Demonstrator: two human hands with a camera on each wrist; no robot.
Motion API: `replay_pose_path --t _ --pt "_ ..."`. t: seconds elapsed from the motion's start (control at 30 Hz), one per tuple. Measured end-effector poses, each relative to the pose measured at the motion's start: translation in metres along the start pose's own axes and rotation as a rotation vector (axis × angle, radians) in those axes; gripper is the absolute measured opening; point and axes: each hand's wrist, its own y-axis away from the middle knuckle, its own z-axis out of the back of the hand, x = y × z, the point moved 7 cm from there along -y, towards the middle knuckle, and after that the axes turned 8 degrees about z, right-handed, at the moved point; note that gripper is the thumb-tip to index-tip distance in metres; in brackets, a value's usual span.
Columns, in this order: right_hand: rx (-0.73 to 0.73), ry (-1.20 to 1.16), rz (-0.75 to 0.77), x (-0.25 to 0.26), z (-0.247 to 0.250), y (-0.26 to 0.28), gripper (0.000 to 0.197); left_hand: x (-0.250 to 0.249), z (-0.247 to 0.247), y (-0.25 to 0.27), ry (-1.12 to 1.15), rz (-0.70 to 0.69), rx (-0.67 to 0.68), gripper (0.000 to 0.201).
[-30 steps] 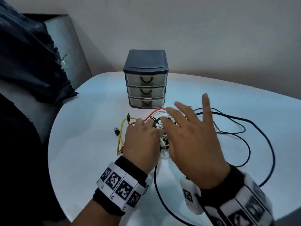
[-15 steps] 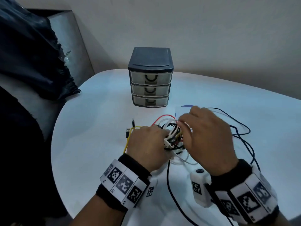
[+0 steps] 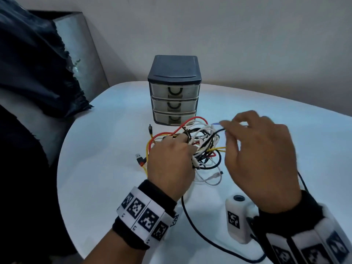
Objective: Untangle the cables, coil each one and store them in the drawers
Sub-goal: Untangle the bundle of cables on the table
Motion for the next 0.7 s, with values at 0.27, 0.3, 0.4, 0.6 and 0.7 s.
replay_pose_path --t 0.27,0.3,0.4,0.6,0.7 --pt "0.292 0.056 0.075 0.012 -0.043 0.009 0.014 -0.009 -0.001 0.002 -0.017 -0.06 0.041 0.015" --pt "0.256 0.031 0.057 0.009 -0.044 0.008 0.016 -0.011 -0.001 0.003 0.0 -0.064 0.053 0.016" --pt "0.009 -0.131 -0.081 -0.004 -0.035 0.005 0.016 -0.016 -0.001 0.008 0.051 -0.086 0.067 0.02" --pt "-0.574 -0.336 -0.259 -0.044 0.034 0.005 0.016 0.007 -0.009 0.006 0.146 0.087 0.09 0.01" --pt "-0.498 -0.325 -0.403 -0.073 0.037 0.004 0.021 0.049 -0.004 -0.004 0.396 0.362 -0.015 0.016"
